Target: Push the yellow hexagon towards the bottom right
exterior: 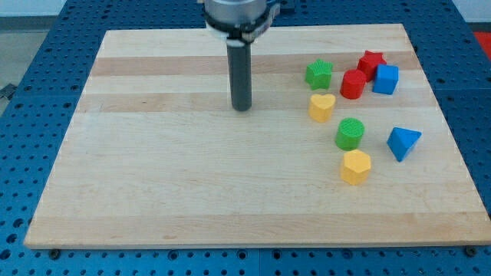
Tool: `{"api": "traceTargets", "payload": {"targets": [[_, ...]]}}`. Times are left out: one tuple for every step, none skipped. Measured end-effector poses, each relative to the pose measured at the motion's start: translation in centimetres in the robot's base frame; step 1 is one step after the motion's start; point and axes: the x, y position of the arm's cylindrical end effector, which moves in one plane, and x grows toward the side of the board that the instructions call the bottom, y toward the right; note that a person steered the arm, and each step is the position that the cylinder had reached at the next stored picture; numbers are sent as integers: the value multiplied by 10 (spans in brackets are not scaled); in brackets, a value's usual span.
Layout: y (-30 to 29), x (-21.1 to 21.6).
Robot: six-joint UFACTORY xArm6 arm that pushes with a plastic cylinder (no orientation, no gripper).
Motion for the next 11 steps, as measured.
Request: {"api": "traceTargets", "payload": {"targets": [[24, 46], [71, 69], [127, 90], [178, 99], [209, 110], [209, 107], [209, 101], [209, 106], [209, 122], [209, 124], [204, 97]]}}
